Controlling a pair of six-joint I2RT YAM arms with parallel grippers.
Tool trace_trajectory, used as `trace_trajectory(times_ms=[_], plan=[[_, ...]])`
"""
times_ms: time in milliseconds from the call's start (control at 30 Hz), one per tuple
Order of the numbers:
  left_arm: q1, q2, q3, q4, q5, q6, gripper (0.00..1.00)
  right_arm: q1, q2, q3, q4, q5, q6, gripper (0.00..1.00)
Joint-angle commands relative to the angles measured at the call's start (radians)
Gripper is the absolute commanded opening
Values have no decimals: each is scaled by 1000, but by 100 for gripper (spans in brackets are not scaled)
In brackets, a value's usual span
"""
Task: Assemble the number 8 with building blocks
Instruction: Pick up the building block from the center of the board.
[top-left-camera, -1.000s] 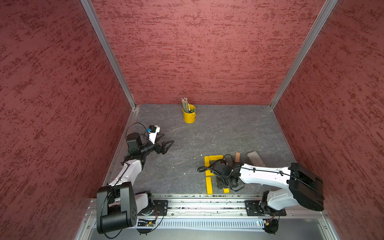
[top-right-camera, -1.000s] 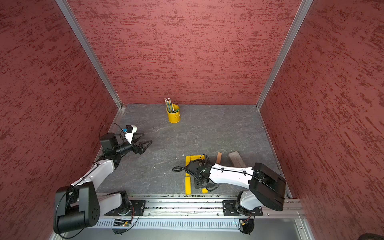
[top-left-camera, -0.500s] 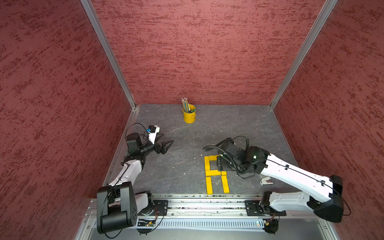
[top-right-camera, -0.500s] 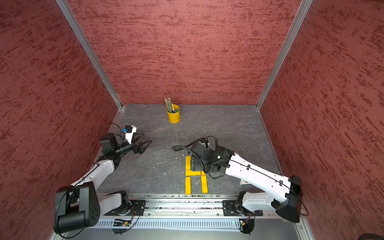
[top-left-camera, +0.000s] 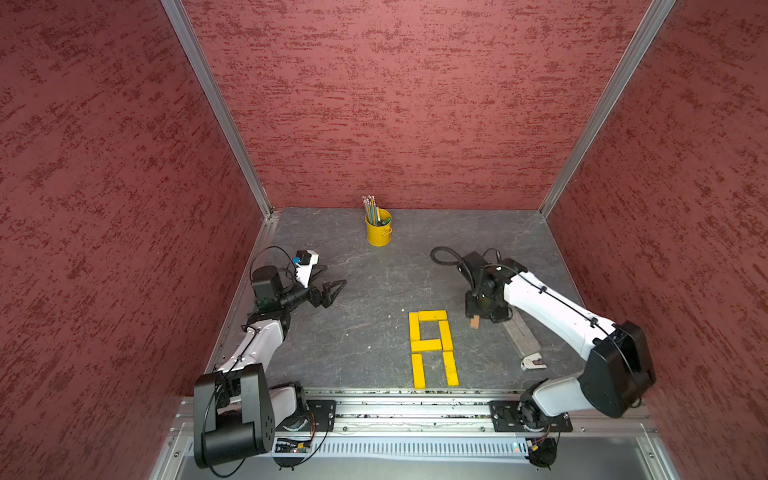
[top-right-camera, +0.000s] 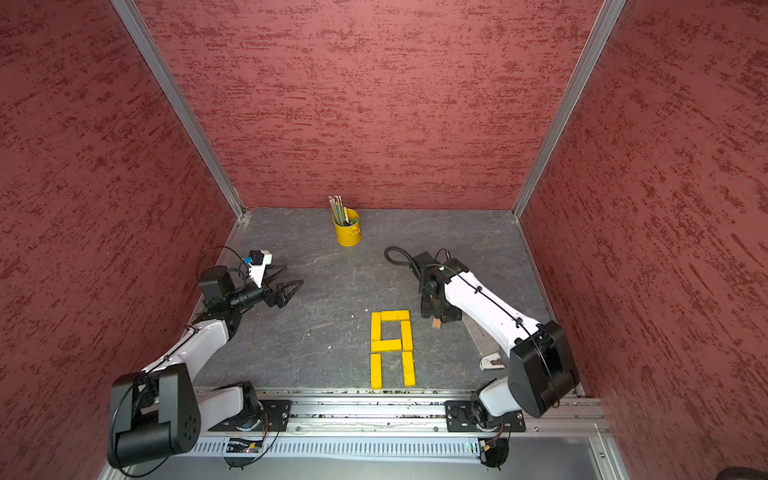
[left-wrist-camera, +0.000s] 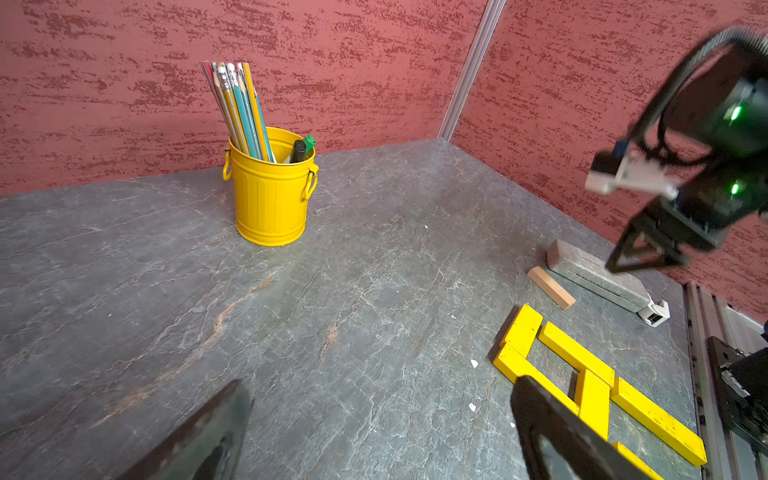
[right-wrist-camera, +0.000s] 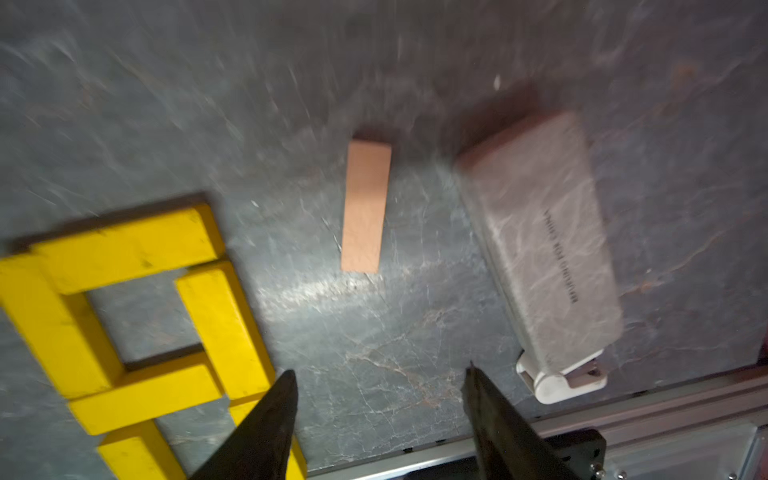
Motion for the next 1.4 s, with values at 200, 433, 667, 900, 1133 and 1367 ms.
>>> trace_trajectory(times_ms=[200,433,667,900,1133,1367], plan=[[7,-6,11,-6,15,2,100,-26,-56,-125,217,-68,-3,66],[8,-10,28,-31,19,5,100,-110,64,-97,296,-66,-71,60],[14,-9,26,-31,16,5,100,-129,137,-70,317,-39,-114,59],[14,10,34,-27,24,2,100,-141,156,-64,339,-22,-142,59],[16,7,35,-33,25,4,100,-151,200,-55,348,1,-165,53],[17,5,32,-33,25,5,99,-151,215,-64,364,29,-195,38]])
